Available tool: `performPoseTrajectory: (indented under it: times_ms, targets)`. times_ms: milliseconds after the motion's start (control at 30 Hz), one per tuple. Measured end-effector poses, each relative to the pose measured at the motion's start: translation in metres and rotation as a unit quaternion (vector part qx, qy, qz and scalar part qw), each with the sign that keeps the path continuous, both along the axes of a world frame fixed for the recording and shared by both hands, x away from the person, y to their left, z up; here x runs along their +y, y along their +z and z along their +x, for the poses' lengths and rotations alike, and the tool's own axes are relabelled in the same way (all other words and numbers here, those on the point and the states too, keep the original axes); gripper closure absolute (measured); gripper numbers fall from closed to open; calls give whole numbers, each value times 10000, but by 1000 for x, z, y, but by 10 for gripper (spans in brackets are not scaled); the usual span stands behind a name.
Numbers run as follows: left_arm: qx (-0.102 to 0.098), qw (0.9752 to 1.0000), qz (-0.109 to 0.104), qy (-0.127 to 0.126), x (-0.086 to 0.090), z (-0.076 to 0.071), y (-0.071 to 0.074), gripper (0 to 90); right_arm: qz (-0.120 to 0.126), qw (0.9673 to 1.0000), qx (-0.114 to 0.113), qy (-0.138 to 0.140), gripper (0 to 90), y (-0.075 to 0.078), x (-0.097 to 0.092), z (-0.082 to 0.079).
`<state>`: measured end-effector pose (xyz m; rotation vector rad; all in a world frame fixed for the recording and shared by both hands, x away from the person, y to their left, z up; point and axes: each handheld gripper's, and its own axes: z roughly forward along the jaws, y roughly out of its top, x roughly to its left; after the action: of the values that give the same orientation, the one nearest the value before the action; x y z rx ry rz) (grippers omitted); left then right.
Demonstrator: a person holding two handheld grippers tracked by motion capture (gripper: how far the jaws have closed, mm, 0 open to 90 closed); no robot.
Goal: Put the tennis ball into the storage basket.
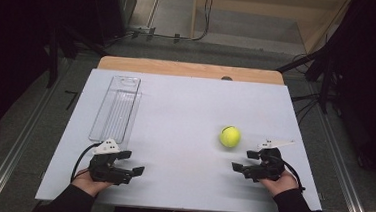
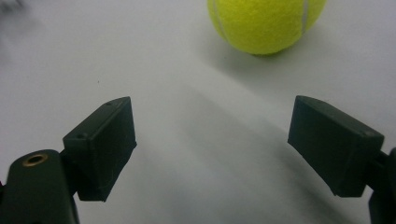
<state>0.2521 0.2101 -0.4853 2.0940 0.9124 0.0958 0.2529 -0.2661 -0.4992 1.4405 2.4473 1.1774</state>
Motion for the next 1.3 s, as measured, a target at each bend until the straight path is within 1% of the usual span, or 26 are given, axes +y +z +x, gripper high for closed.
performPoseTrajectory:
  times_ms: [167,233,433,567,733,967,1000,1300]
  targets:
    - [-10,10000,-2,-4,0,0,0,209,-29,10000,-17,8,132,1,0,-1]
    - [-12,10000,-34,25,0,0,1,210,-4,10000,-16,22,132,1,0,-1]
    - [-2,10000,-35,17,0,1,1,210,3,10000,-17,21,132,1,0,-1]
    - [-26,10000,-47,72,1,1,1,210,10,10000,-28,30,132,0,0,-1]
    - [8,10000,-51,85,2,1,2,211,12,10000,-33,-5,132,0,-1,-1]
    - [0,9999,-63,106,2,2,2,211,-46,9999,-59,-96,132,1,-2,-1]
    - [-4,9999,-67,110,2,2,2,211,-14,9999,-52,-122,132,1,-3,-1]
    - [1,9999,-58,119,3,2,2,211,-45,9998,-51,-182,132,0,-4,-1]
